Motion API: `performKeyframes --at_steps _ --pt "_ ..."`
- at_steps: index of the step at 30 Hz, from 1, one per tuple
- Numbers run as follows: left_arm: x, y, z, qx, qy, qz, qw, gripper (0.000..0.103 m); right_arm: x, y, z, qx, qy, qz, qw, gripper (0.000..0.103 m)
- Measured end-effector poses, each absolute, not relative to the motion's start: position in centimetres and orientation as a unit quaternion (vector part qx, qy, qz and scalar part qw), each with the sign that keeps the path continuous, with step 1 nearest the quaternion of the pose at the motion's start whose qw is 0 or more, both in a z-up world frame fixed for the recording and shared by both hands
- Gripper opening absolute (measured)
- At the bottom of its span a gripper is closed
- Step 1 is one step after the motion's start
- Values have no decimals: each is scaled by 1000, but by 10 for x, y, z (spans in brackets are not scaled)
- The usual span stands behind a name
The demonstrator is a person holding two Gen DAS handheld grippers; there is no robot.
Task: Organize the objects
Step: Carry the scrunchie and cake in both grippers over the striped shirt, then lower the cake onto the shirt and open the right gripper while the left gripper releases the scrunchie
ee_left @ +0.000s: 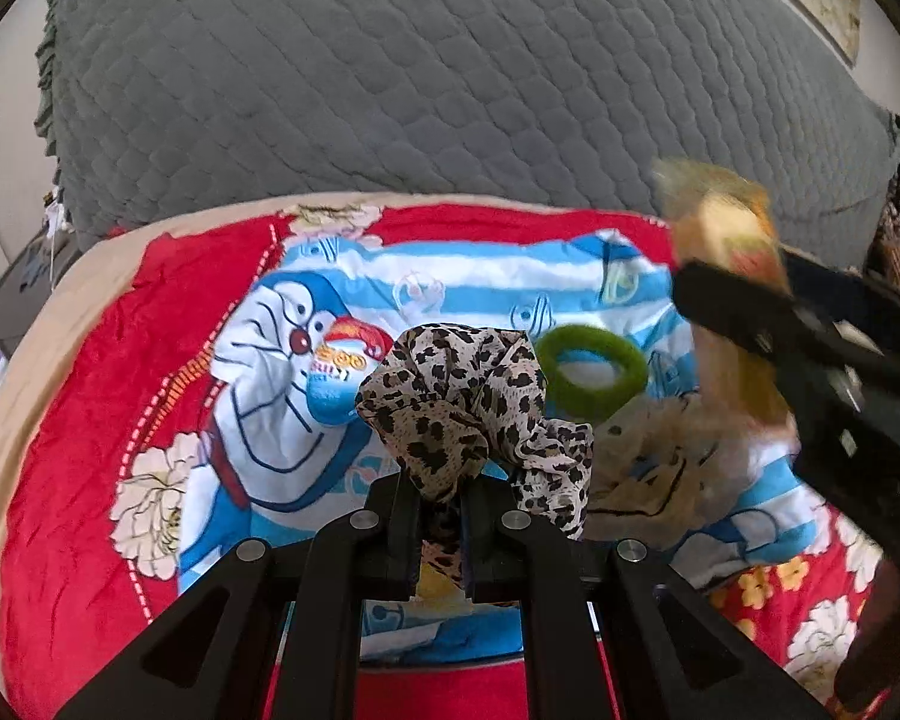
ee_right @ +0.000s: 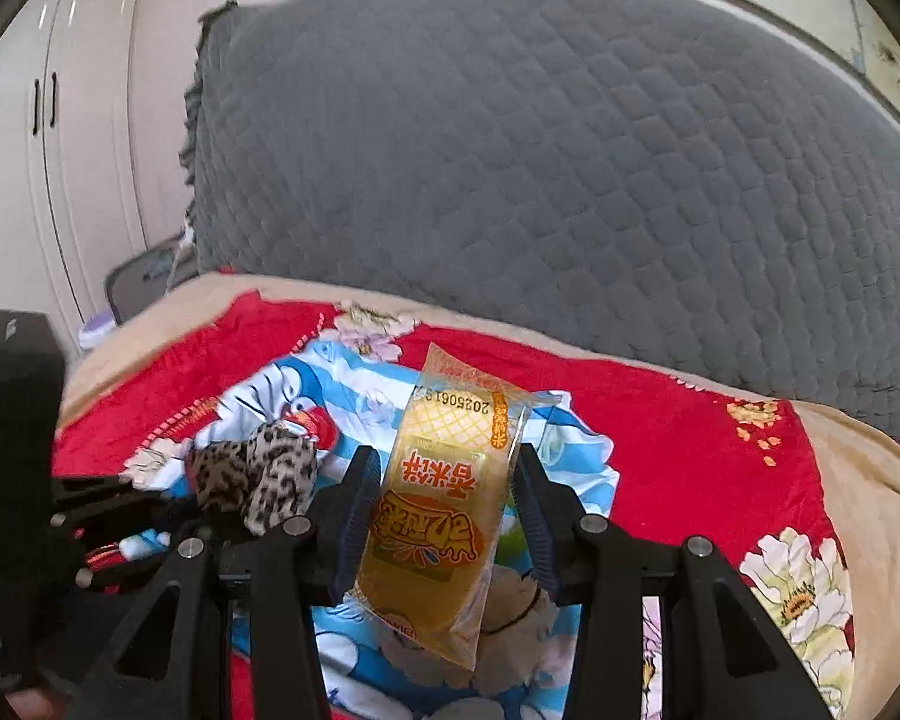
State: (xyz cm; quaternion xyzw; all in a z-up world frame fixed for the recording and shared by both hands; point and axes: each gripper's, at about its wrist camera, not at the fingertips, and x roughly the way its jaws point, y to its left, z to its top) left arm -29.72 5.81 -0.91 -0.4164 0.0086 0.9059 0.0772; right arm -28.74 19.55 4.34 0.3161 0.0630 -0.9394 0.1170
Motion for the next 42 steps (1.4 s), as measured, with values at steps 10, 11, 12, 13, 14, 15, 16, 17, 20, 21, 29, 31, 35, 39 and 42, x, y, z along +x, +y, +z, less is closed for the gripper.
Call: performKeyframes --at_steps 10,11,12,13,14,15,16,17,20,21,29,31,35,39,42 --pt "-310 60 -42 -444 24 892 75 9 -341 178 -6 396 64 -907 128 45" --pt "-311 61 -44 -447 25 891 76 9 -344 175 -9 401 66 -904 129 45" --pt "-311 62 -46 -447 25 891 77 9 -347 172 -13 405 70 -902 131 45" --pt "-311 63 -48 -448 28 890 77 9 -350 169 -17 411 76 -899 130 45" --pt "-311 64 -49 -448 30 890 78 9 -352 167 -21 416 78 -897 129 45" --pt "-311 65 -50 -447 32 890 79 9 -355 166 -25 422 80 -894 129 45" --pt "-311 66 -50 -448 33 890 81 9 -357 164 -30 429 81 -890 129 45" --pt "-311 67 -50 -447 33 890 80 9 -359 162 -33 434 84 -888 129 45" --pt "-312 68 -51 -447 34 890 81 9 -363 161 -43 446 92 -882 123 45" --pt "-312 69 -52 -447 37 890 81 9 -363 161 -46 449 94 -881 120 45" --pt "-313 68 -52 -441 40 893 80 12 -365 171 -60 461 82 -876 111 46" --pt "-313 68 -51 -441 40 893 80 13 -364 172 -60 461 79 -877 112 46" --pt "-314 67 -51 -441 39 893 79 15 -365 173 -56 458 77 -879 110 46" --pt "-314 66 -52 -440 41 894 73 23 -364 176 -50 455 74 -881 110 46" --pt "-315 62 -54 -444 35 893 66 42 -363 178 -47 453 71 -882 108 48"
